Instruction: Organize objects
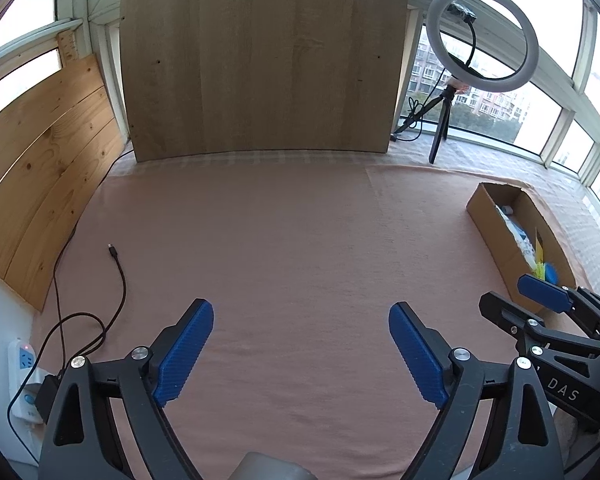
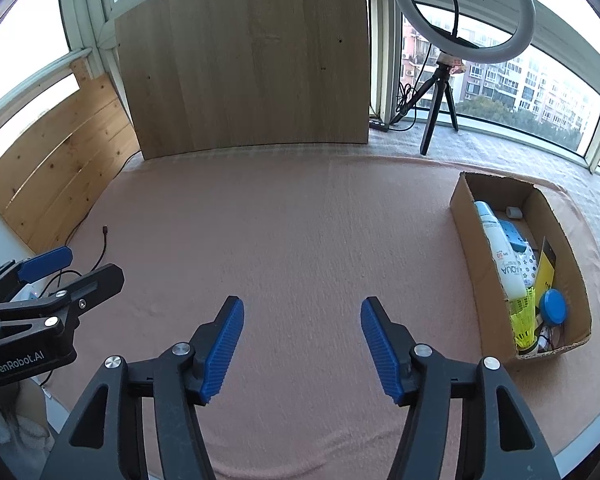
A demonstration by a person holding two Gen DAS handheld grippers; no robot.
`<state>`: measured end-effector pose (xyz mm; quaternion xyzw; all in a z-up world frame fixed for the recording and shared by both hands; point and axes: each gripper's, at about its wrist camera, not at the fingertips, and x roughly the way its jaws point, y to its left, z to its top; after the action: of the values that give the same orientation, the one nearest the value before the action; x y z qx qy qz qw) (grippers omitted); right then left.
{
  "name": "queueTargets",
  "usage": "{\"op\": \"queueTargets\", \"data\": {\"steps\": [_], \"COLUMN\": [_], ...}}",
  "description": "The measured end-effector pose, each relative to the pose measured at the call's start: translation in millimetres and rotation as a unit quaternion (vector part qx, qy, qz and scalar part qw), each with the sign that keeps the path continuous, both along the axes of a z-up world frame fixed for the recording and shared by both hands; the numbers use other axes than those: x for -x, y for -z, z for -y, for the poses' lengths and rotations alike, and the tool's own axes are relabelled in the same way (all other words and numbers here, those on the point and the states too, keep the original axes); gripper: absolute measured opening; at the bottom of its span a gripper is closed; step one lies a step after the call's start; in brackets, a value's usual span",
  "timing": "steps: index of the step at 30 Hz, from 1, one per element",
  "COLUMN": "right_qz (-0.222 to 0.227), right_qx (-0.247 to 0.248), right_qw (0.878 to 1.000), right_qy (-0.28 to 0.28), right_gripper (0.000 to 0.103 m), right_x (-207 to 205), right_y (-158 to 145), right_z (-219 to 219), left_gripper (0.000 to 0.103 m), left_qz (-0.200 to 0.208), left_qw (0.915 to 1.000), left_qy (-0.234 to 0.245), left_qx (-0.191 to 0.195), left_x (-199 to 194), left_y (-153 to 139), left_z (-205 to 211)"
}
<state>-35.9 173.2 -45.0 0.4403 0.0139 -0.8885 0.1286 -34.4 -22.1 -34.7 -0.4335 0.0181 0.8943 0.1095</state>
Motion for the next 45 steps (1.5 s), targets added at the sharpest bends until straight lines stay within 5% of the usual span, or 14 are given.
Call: {"op": "queueTargets", "data": {"steps": [45], "right_qz": [0.012], "right_qx": [-0.002], "right_qw": [1.0], "right_qy": [0.001], "right_gripper": [0.059], "right_x": [0], "right_y": [8], "right_z": [15], "left_gripper": [0.092], "left_qz": [0.023], "left_qw": [0.9997], "left_qy": [-0.008], "left_qx": [-0.007], "left_x": [3], "left_y": [18], "left_z": [15]}}
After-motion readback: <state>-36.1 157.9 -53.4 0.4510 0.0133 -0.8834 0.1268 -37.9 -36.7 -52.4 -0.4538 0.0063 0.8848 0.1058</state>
